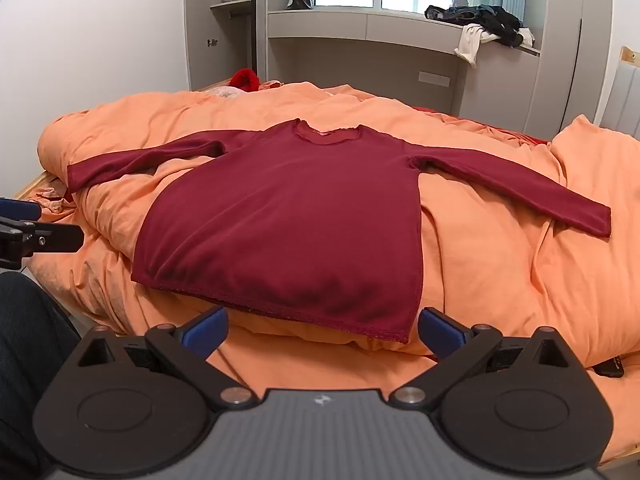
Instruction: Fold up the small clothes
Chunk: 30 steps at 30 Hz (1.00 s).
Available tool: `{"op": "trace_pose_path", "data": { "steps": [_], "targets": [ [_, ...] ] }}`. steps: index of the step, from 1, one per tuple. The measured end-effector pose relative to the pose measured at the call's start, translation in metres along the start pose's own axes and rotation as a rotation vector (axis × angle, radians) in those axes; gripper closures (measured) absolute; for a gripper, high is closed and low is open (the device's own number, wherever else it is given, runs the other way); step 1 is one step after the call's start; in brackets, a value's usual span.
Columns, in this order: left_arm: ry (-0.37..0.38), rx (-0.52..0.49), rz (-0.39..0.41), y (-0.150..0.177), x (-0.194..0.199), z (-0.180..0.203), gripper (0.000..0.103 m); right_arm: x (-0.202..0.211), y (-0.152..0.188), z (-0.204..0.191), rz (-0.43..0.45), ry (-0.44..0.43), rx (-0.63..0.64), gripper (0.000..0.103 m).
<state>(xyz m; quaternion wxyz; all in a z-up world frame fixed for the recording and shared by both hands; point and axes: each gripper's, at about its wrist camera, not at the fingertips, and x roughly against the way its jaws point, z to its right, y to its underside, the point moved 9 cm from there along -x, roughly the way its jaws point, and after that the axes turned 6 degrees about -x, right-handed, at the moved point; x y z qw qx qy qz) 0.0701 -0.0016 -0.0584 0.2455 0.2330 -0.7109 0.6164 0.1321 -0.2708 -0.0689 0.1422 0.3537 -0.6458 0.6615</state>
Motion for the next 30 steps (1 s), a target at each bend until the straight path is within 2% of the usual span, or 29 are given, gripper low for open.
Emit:
{"op": "trace_pose_path", "data": {
  "steps": [2,4,10,30],
  "targets": [
    [-0.004,0.000,-0.016,-0.001,-0.002,0.010,0.000,-0.001,0.000,0.000,0.001,-0.001,0.000,0.000],
    [0.022,0.036,-0.011,0.000,-0.001,0.003,0.000,-0.001,-0.001,0.000,0.003,-0.003,-0.003,0.000],
    [0.040,0.055,-0.009,0.001,-0.004,-0.004,0.000,0.000,-0.001,0.001,0.004,-0.005,-0.004,0.000],
    [0.028,0.030,-0.002,0.000,-0.003,-0.001,0.000,0.000,-0.001,0.000,0.000,-0.004,-0.007,0.000]
  ]
}}
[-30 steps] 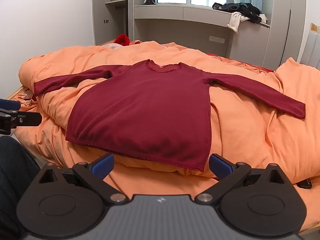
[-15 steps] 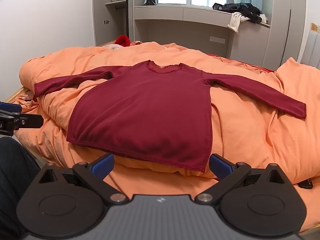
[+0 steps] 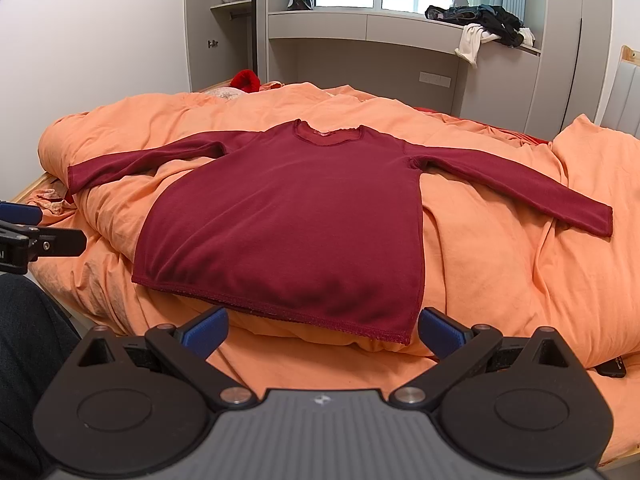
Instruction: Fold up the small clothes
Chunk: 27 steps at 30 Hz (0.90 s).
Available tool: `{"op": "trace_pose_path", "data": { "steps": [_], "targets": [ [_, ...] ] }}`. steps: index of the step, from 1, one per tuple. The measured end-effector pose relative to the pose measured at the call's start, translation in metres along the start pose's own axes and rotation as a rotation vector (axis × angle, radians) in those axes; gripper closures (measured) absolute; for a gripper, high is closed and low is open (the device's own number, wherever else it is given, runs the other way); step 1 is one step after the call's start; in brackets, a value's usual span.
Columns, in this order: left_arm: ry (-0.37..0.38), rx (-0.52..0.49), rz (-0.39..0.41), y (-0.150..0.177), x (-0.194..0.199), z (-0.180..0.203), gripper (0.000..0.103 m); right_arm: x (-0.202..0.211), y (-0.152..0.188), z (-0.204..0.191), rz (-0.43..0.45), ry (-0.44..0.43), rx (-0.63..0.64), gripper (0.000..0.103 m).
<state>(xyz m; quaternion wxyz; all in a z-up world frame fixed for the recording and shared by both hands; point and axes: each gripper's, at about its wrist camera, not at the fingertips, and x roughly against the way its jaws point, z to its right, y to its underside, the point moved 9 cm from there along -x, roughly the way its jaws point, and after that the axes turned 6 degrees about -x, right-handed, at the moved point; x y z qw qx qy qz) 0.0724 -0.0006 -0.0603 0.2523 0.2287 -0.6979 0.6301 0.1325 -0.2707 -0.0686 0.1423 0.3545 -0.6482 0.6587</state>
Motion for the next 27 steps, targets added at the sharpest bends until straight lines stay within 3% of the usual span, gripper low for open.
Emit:
{"op": "trace_pose_path", "data": {
  "steps": [27],
  "targets": [
    [-0.005,0.000,-0.001,-0.0003,-0.0020,-0.0016,0.001,-0.0029,-0.0013,-0.0029,0.005,-0.007,0.011,0.000]
  ]
}}
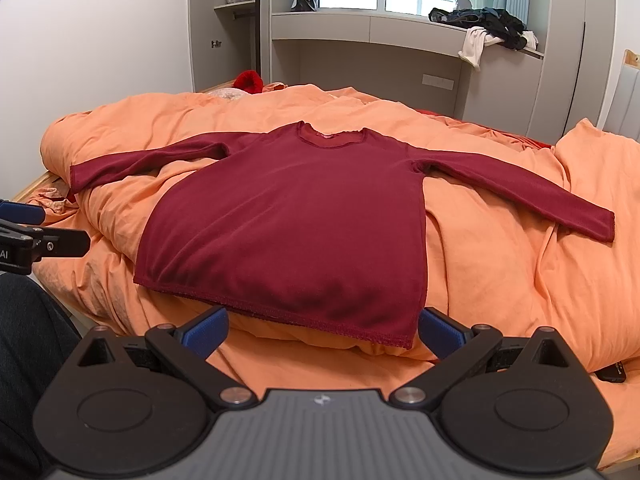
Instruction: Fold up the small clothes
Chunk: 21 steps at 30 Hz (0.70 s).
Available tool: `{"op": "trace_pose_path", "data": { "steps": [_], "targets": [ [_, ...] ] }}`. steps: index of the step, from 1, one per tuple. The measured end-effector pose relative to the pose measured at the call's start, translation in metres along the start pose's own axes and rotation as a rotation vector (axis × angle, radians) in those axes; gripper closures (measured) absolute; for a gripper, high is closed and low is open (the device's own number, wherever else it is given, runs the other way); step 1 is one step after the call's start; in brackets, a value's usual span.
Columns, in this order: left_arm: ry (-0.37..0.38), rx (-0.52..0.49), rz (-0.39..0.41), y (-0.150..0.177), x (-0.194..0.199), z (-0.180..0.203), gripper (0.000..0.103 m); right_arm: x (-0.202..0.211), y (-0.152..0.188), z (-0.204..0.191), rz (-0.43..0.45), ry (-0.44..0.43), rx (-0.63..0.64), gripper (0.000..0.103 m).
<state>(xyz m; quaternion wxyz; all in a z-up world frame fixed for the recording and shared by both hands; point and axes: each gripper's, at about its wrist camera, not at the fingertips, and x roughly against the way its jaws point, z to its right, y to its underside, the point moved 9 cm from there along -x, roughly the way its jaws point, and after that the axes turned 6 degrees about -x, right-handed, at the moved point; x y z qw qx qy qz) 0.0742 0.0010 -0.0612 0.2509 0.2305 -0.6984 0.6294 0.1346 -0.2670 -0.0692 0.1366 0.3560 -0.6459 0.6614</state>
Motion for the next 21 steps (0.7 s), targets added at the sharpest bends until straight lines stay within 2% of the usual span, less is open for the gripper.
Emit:
{"op": "trace_pose_path", "data": {
  "steps": [21],
  "targets": [
    [0.022,-0.004,-0.003,0.0009,-0.0025,0.0060,0.001,0.0007,-0.0009,0.0040,0.005,0.006,-0.004,0.000]
  ]
}}
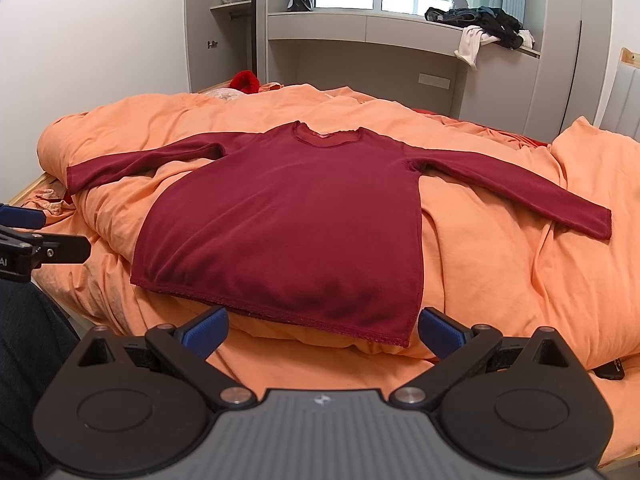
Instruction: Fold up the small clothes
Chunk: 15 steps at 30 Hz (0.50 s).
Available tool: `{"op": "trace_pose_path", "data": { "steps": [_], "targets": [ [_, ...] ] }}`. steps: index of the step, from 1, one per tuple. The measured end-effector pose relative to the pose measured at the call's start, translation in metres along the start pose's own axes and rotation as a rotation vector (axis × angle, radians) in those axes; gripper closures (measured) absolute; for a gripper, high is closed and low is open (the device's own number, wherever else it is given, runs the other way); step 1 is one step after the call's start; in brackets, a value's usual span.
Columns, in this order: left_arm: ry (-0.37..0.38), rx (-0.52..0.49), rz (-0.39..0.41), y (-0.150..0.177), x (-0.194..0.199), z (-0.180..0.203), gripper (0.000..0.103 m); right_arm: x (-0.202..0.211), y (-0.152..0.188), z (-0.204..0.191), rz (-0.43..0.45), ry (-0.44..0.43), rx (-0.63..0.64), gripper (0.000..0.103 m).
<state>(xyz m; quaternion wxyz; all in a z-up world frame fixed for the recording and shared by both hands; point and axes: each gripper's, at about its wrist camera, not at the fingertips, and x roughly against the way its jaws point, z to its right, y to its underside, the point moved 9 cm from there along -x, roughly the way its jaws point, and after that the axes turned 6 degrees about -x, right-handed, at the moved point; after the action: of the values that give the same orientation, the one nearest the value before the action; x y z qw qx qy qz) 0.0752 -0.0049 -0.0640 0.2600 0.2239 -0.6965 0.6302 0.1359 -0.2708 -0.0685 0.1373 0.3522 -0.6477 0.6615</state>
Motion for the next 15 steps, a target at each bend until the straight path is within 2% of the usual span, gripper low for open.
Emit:
{"op": "trace_pose_path", "data": {
  "steps": [15],
  "targets": [
    [0.002,0.005,-0.001,-0.0001,-0.0005,-0.0029,0.000,-0.0012,-0.0006,-0.0032,0.002,0.003,0.002,0.000]
  ]
}}
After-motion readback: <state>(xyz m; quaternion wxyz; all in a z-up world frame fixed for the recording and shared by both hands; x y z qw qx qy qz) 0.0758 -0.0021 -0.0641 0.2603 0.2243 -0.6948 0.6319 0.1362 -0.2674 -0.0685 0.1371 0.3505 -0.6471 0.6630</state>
